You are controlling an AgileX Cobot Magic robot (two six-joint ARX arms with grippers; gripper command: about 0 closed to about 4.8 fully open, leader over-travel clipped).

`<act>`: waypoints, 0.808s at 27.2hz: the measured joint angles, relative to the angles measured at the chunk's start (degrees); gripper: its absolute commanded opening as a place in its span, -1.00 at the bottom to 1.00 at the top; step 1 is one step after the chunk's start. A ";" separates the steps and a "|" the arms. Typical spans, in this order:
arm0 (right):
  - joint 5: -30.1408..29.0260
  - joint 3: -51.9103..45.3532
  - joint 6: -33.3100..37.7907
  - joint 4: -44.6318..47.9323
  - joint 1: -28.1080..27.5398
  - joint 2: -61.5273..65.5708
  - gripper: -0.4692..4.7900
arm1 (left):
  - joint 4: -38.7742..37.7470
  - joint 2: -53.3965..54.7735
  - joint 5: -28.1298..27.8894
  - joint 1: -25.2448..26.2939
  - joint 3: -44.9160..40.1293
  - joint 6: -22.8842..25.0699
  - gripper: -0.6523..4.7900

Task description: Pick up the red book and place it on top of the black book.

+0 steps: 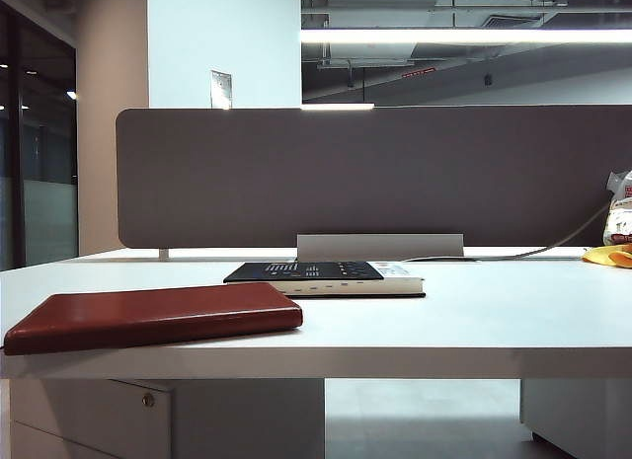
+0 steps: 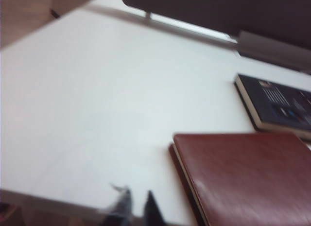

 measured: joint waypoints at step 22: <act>-1.68 0.00 4.83 0.00 0.00 0.00 -0.50 | -0.77 7.80 6.01 0.00 0.11 -6.25 -0.64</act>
